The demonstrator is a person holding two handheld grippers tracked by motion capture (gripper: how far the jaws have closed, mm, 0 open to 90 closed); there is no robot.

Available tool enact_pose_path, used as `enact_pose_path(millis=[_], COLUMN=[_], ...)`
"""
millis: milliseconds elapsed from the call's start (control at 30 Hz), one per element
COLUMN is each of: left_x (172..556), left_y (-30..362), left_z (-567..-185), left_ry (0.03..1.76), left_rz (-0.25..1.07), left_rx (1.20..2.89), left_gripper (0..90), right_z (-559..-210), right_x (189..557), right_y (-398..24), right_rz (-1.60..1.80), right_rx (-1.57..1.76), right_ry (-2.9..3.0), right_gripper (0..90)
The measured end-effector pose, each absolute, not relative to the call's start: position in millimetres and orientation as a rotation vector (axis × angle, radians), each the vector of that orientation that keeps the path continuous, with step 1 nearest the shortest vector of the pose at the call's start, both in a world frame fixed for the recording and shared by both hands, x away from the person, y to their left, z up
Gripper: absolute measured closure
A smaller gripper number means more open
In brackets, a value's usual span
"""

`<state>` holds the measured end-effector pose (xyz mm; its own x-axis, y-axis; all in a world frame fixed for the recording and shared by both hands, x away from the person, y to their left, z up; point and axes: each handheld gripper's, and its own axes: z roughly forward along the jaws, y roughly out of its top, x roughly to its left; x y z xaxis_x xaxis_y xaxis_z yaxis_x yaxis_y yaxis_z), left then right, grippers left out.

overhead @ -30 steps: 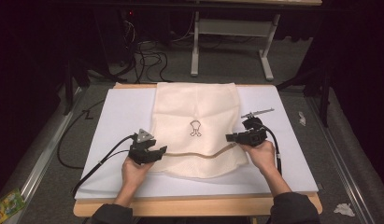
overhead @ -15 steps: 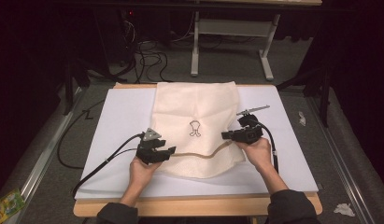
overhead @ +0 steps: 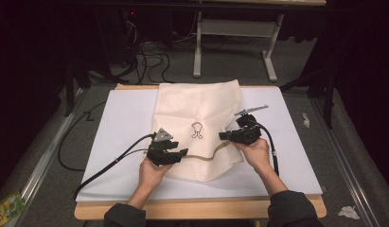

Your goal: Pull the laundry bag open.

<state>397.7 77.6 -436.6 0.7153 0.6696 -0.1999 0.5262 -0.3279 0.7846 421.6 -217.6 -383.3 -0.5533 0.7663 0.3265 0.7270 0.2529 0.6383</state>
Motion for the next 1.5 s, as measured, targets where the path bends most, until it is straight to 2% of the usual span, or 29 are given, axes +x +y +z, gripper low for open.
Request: enact_pose_path(millis=[833,1500], left_x=[397.2,400.1], left_y=[48.2,31.9], left_z=[-426.1,-428.4], left_ry=[0.847,0.832], left_rz=[0.124,0.121], left_rx=[1.997,2.028], left_gripper=[52.0,53.6], right_z=[-380.1,-379.4], right_x=[425.9,427.7], right_y=[-194.0,-181.0], right_rz=[1.221,1.257], right_rx=[1.421,1.407], right_ry=[2.478,2.501], right_gripper=[84.8,84.8])
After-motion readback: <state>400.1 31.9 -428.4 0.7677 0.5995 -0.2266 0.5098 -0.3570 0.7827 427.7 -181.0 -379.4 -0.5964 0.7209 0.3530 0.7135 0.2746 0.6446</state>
